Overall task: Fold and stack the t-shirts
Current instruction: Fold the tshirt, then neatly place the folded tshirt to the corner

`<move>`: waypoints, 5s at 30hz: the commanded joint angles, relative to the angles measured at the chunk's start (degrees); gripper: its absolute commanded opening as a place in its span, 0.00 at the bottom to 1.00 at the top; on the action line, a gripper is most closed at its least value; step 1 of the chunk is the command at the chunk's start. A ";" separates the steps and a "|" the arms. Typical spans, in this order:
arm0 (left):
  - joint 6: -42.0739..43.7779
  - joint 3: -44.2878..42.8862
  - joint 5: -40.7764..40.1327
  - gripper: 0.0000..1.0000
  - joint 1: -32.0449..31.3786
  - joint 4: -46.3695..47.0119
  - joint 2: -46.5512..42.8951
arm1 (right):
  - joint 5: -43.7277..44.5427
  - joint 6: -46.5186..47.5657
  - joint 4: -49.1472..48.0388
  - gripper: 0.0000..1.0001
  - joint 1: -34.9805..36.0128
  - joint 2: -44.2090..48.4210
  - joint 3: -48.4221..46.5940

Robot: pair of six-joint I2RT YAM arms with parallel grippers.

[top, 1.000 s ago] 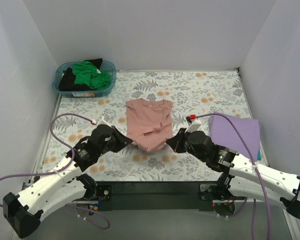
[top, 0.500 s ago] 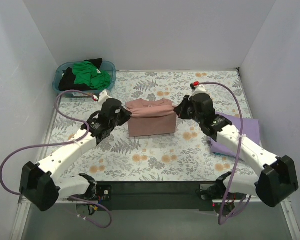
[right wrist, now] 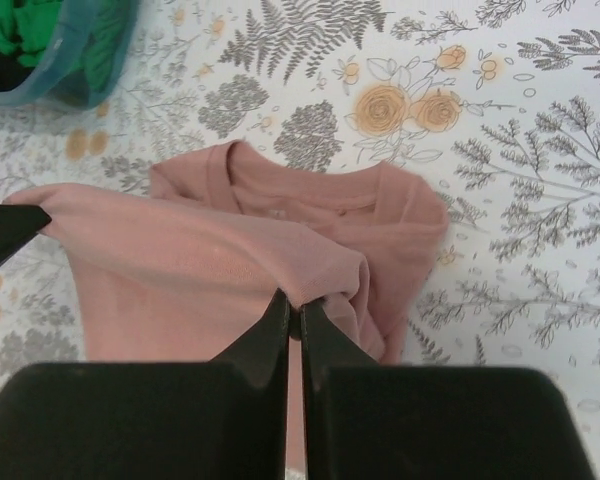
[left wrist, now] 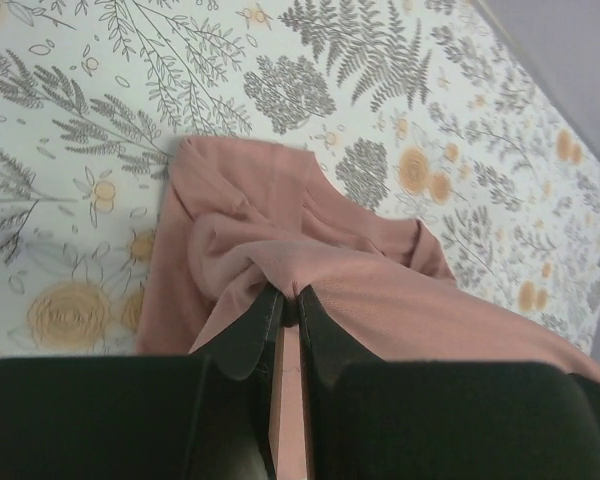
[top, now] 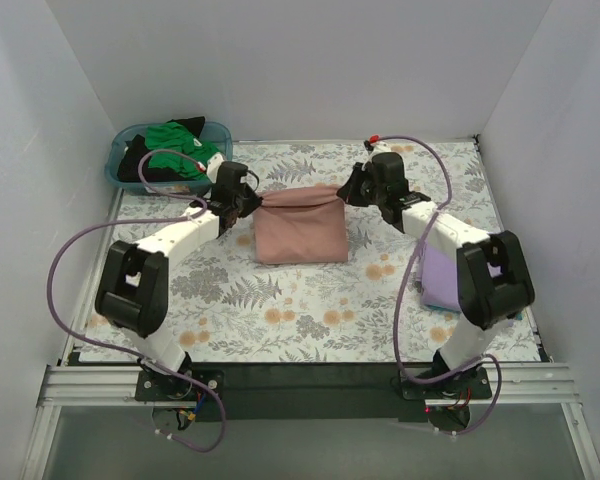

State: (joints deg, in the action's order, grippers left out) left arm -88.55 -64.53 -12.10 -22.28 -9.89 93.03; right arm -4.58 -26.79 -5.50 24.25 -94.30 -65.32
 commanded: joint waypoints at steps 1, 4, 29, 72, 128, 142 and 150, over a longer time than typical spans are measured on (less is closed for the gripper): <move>2.07 -4.28 -1.88 0.00 2.50 4.26 6.18 | 0.11 2.53 -7.68 0.01 -2.80 -9.36 -6.12; 3.65 -8.23 -0.56 0.20 3.21 4.97 11.79 | -4.53 3.40 -7.95 0.19 -4.03 -17.81 -13.50; 0.41 24.88 10.52 0.95 3.74 -6.27 -26.39 | -2.10 12.99 2.24 0.98 -1.31 -11.25 -2.44; -4.26 34.03 9.28 0.98 3.83 -17.00 -45.40 | 39.99 7.18 35.63 0.01 10.64 9.56 15.57; -3.82 34.74 9.29 0.98 3.74 -16.13 -46.89 | 33.49 22.83 59.37 0.01 -8.87 29.88 -11.94; -3.91 34.91 8.76 0.98 3.74 -16.13 -46.45 | 39.29 24.59 56.83 0.01 -22.47 23.65 -5.61; -3.91 34.82 8.76 0.98 3.83 -16.21 -45.84 | 39.29 25.03 51.56 0.01 -29.26 15.03 -2.62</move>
State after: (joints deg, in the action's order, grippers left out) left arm -92.97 -30.24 -2.59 -18.50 -26.50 47.35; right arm 31.99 -2.70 50.09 -3.27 -78.30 -68.51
